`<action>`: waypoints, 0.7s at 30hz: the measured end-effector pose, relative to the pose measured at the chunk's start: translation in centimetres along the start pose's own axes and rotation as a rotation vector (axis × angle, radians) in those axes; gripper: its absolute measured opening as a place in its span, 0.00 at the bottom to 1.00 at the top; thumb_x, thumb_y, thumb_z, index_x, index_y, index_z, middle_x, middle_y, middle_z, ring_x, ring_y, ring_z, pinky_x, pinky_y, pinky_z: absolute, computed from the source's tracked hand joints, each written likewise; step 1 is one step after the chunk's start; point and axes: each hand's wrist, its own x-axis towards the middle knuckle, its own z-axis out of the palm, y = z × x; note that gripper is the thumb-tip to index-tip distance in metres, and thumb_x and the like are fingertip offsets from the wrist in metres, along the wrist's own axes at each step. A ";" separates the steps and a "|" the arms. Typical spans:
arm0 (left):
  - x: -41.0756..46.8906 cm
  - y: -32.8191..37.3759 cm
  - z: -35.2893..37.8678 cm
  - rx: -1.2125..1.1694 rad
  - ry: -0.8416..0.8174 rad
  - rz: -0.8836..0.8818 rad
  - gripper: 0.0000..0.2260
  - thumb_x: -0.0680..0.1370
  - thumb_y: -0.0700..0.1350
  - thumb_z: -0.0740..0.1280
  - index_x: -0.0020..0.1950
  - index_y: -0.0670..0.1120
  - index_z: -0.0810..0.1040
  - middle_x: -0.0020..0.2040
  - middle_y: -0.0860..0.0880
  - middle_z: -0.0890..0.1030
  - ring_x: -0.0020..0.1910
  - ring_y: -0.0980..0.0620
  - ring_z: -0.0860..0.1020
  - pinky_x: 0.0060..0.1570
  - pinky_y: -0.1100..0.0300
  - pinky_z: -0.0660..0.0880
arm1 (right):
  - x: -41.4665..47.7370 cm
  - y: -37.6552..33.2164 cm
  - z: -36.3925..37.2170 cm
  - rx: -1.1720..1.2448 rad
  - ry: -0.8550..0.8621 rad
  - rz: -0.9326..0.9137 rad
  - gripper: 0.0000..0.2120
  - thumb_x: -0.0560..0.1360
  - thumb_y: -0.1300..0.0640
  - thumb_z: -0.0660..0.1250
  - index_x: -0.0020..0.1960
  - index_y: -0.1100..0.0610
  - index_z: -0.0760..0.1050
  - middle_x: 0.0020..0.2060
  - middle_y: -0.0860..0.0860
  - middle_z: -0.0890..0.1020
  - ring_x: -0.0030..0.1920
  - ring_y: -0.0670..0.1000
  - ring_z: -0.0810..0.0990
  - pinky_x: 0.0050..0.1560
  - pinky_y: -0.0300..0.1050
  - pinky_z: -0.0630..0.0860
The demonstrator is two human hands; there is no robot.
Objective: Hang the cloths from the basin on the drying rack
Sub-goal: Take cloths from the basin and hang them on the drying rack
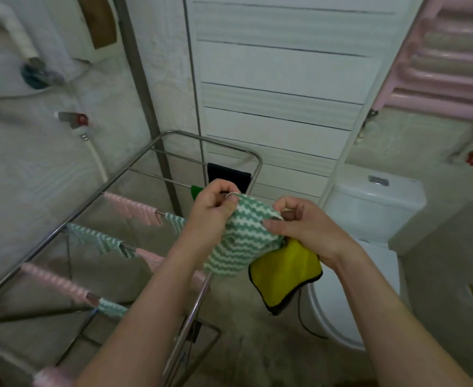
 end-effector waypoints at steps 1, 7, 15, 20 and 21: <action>0.5 0.1 -0.7 -0.007 0.006 -0.006 0.14 0.80 0.39 0.61 0.40 0.55 0.76 0.42 0.46 0.76 0.43 0.46 0.73 0.45 0.49 0.71 | 0.9 -0.3 -0.2 -0.054 -0.053 0.008 0.07 0.70 0.61 0.75 0.44 0.59 0.77 0.42 0.65 0.81 0.43 0.57 0.80 0.49 0.51 0.78; 3.4 -0.3 -3.6 0.029 0.144 0.046 0.09 0.79 0.37 0.62 0.43 0.50 0.75 0.34 0.56 0.76 0.35 0.57 0.72 0.37 0.61 0.69 | 5.9 -1.1 -1.7 -0.565 -0.061 -0.027 0.04 0.73 0.55 0.72 0.40 0.52 0.83 0.35 0.50 0.84 0.39 0.50 0.82 0.44 0.48 0.77; 8.5 -2.2 -6.2 0.026 0.369 0.010 0.06 0.77 0.43 0.67 0.42 0.52 0.80 0.39 0.49 0.81 0.40 0.52 0.77 0.44 0.59 0.73 | 14.3 -3.2 -4.8 -0.343 -0.106 -0.029 0.09 0.78 0.54 0.66 0.42 0.55 0.82 0.24 0.41 0.79 0.22 0.36 0.74 0.29 0.30 0.68; 12.0 -2.8 -5.4 -0.218 0.460 -0.036 0.05 0.79 0.42 0.64 0.46 0.47 0.79 0.39 0.49 0.83 0.38 0.53 0.80 0.40 0.59 0.77 | 20.1 -3.8 -5.5 -0.070 -0.090 0.044 0.09 0.78 0.56 0.65 0.47 0.59 0.82 0.39 0.56 0.86 0.42 0.55 0.84 0.45 0.47 0.81; 12.9 -2.8 -5.1 -0.283 0.472 -0.045 0.05 0.79 0.42 0.63 0.47 0.45 0.78 0.39 0.49 0.83 0.37 0.53 0.80 0.38 0.61 0.77 | 21.5 -3.9 -5.7 -0.058 -0.070 0.052 0.09 0.78 0.55 0.65 0.47 0.58 0.82 0.42 0.56 0.86 0.44 0.56 0.84 0.48 0.49 0.80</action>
